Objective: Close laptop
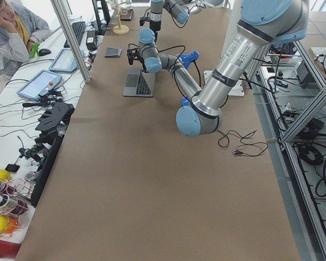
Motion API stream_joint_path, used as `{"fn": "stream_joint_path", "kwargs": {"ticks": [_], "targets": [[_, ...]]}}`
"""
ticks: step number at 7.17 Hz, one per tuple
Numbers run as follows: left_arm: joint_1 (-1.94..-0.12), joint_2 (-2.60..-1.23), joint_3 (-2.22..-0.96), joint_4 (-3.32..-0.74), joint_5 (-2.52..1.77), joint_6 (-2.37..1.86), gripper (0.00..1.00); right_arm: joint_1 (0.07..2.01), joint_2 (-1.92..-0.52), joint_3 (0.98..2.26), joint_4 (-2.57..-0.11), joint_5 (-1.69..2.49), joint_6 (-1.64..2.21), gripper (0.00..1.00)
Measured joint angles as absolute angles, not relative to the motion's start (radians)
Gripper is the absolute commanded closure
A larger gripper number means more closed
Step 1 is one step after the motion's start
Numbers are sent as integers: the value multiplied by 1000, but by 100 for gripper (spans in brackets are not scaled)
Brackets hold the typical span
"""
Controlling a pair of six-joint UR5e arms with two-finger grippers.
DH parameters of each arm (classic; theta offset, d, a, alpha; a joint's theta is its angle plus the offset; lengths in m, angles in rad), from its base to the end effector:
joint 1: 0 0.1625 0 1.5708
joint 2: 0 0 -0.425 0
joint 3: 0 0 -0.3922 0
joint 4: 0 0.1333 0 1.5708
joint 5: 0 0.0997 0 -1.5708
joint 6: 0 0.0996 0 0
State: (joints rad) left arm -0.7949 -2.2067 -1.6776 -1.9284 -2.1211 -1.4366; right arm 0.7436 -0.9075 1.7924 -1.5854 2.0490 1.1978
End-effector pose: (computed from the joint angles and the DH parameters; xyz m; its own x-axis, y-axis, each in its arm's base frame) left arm 0.4058 -0.5295 0.1888 0.3524 -0.1963 -0.9150 0.2369 0.9646 -0.1157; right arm -0.4133 -0.4989 0.1747 0.5665 0.0814 0.8200 -0.1456 0.9893 0.0024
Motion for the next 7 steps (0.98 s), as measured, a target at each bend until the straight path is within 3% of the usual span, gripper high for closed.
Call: {"fn": "stream_joint_path", "kwargs": {"ticks": [3,7], "targets": [[-795,-2279,-1525,-1986,-2063,-1432,100,801,-867,1563,-1369,2080,1200,100],[-791,-2376,-1296,-2064,-1973,-1426,100,821,-769,1365,-1334,2094,1164,100]]}}
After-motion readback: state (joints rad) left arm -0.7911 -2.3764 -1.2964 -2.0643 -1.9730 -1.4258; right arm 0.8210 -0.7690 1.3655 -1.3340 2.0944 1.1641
